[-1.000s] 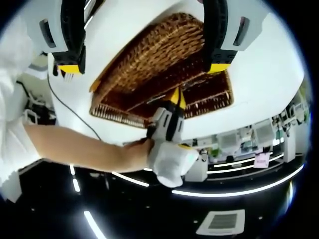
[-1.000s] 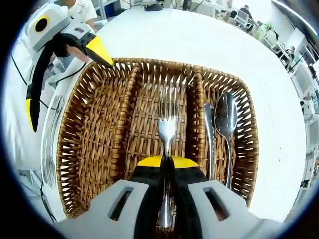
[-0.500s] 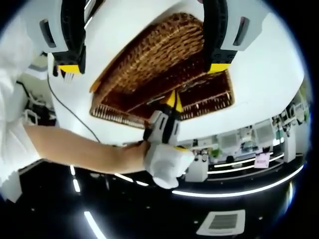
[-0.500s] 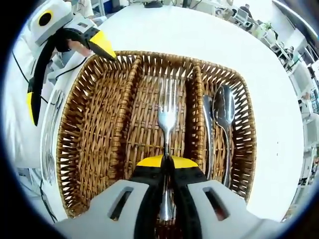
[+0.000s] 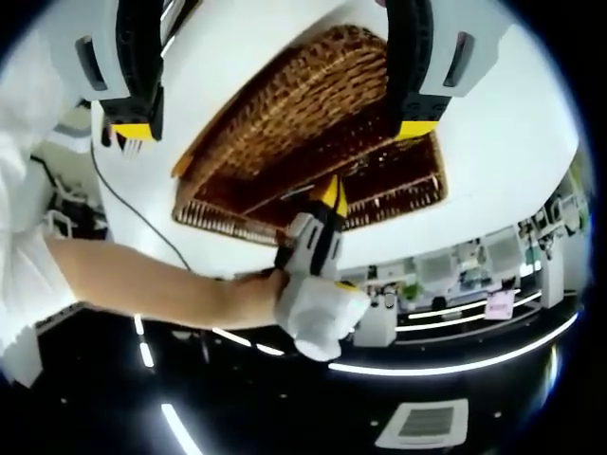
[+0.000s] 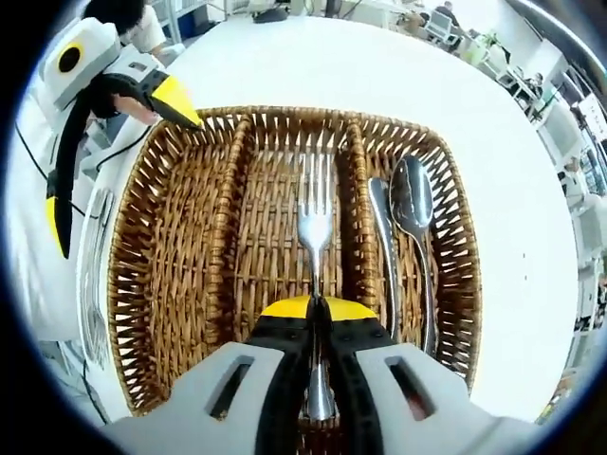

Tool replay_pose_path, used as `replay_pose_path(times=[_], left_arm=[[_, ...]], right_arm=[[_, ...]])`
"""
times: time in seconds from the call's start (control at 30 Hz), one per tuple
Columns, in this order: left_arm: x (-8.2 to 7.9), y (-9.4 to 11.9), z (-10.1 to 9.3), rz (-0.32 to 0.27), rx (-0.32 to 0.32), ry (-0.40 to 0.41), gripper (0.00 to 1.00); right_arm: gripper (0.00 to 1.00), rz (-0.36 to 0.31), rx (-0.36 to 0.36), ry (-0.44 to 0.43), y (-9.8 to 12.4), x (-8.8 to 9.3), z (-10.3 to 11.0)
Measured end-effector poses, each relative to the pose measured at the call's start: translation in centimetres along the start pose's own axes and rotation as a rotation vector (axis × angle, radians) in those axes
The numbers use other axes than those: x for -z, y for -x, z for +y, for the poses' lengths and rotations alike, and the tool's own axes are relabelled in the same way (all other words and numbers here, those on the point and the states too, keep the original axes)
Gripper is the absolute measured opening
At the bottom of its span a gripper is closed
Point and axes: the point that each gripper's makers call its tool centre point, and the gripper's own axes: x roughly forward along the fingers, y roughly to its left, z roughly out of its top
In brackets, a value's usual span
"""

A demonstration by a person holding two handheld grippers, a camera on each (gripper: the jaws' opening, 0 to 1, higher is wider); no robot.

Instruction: Arrange the knives, forks, and spoons in their matching storage slots by inserting each utensil handle-first until every utensil is classified and aligned in the correct compartment

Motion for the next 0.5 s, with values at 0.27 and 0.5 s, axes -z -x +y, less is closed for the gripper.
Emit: replay_pose_path(times=[0.27,0.5], left_arm=[[-0.16,-0.01,0.09,0.000,0.004,-0.008,0.98],[-0.12,0.01,0.28,0.008,0.002,-0.006,0.99]], right_arm=[[0.03,-0.005,-0.002,-0.006,-0.27,-0.26,-0.56],[0.04,0.016,-0.011,-0.024,-0.92,0.02,-0.69]])
